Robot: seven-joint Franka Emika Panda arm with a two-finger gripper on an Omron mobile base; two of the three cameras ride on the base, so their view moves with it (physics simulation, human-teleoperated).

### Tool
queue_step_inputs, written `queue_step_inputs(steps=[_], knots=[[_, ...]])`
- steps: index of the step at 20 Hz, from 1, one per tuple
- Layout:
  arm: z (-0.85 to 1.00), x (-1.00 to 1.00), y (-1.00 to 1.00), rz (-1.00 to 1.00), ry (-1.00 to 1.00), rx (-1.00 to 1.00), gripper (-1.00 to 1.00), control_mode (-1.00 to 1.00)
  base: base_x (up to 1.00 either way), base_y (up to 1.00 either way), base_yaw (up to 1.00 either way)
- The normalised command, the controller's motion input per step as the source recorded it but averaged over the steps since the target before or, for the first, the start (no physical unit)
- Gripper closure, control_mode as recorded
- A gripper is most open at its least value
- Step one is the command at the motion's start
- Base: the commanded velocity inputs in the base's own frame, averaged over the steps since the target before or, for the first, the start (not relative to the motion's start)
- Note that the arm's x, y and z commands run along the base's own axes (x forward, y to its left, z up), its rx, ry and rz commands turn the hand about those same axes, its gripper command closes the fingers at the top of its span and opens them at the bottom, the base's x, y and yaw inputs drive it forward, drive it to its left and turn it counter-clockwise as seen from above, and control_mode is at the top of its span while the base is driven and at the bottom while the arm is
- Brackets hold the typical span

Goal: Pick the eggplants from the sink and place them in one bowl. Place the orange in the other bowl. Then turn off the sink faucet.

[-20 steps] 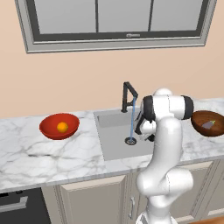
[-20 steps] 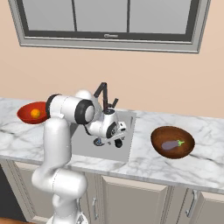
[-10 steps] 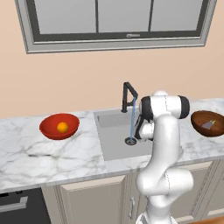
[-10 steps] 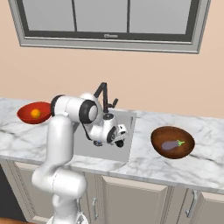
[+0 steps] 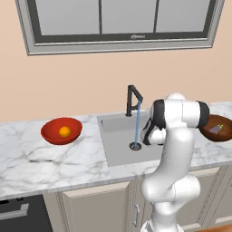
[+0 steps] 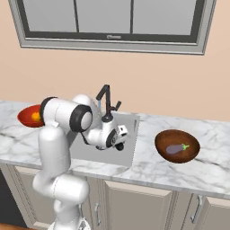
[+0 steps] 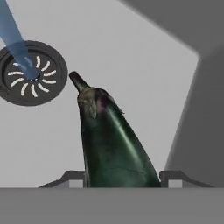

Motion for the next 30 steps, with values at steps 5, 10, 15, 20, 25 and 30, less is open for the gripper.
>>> queue_step_inputs(steps=[5,10,15,20,25,30], knots=[[1.00,-0.56,0.00,0.08,-0.04,0.00,1.00,-1.00,0.00,0.00,0.00],[1.00,-0.34,0.00,-0.01,0.00,-0.02,1.00,-1.00,0.00,0.00,0.00],[1.00,-0.22,-0.01,-0.07,0.07,0.00,1.00,-1.00,0.00,0.00,0.00],[0.89,-0.24,-0.30,-0.22,0.05,0.00,1.00,-1.00,0.00,0.00,0.00],[0.30,-0.01,-0.75,-0.39,0.12,0.00,1.00,-1.00,0.00,0.00,0.00],[0.03,0.00,-0.88,-0.30,0.03,0.03,1.00,-1.00,0.00,0.00,0.00]])
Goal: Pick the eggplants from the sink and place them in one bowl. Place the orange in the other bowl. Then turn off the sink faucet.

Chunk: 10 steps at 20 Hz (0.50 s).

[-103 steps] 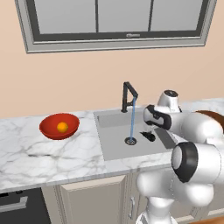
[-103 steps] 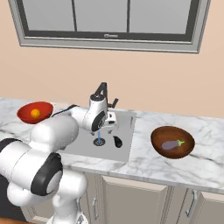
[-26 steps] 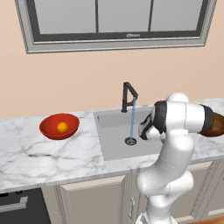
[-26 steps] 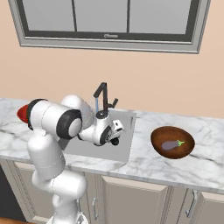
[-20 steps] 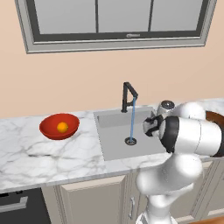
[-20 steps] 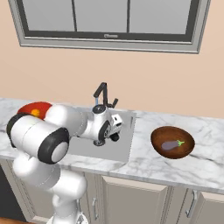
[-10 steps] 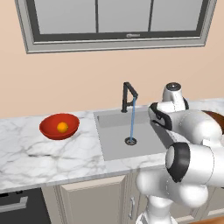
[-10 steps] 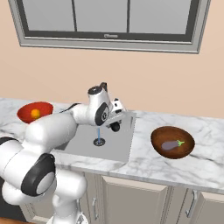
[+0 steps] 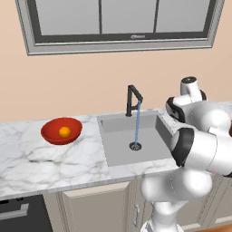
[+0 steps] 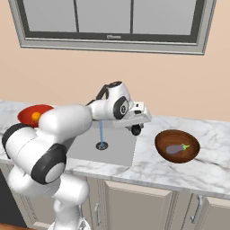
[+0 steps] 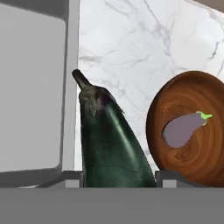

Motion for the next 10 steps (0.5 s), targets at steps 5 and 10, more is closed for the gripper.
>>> queue_step_inputs(steps=[5,10], knots=[[0.00,0.00,-0.91,-0.19,-0.04,0.06,1.00,-1.00,0.00,0.00,0.00],[-0.02,0.09,-0.71,-0.08,-0.05,0.07,1.00,-1.00,0.00,0.00,0.00]])
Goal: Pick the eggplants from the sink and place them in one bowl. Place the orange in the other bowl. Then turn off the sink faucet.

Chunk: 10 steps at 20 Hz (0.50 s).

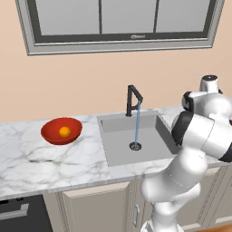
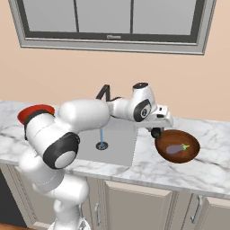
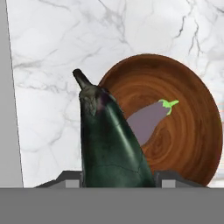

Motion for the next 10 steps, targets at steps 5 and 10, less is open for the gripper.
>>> queue_step_inputs(steps=[5,10], knots=[[-0.39,0.16,-0.42,-0.01,0.00,0.05,1.00,-1.00,0.00,0.00,0.00],[-0.49,0.20,-0.32,0.00,0.00,0.04,1.00,-1.00,0.00,0.00,0.00]])
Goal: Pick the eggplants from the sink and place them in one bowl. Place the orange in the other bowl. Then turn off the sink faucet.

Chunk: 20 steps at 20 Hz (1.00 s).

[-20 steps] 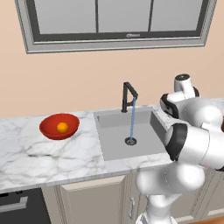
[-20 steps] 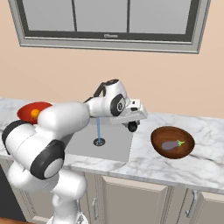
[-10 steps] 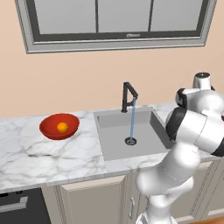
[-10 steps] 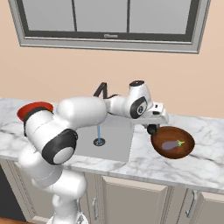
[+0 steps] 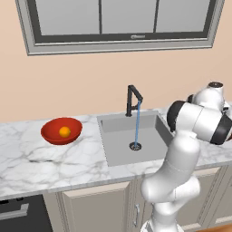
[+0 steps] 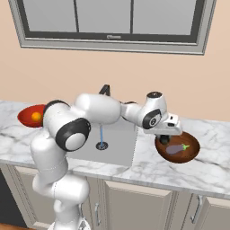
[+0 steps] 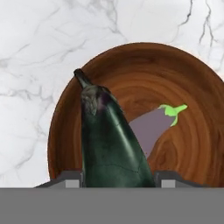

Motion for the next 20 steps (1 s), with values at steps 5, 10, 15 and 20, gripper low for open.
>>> queue_step_inputs(steps=[5,10,15,20], knots=[[-0.30,0.25,-0.43,0.00,0.00,0.05,1.00,-1.00,0.00,0.00,0.00],[-0.07,-0.01,-0.38,-0.01,-0.07,0.03,-1.00,-1.00,0.00,0.00,0.00],[0.36,-0.87,0.03,-0.02,-0.23,0.01,-1.00,-1.00,0.00,0.00,0.00],[0.51,-0.78,0.85,0.02,-0.35,-0.12,-1.00,-1.00,0.00,0.00,0.00]])
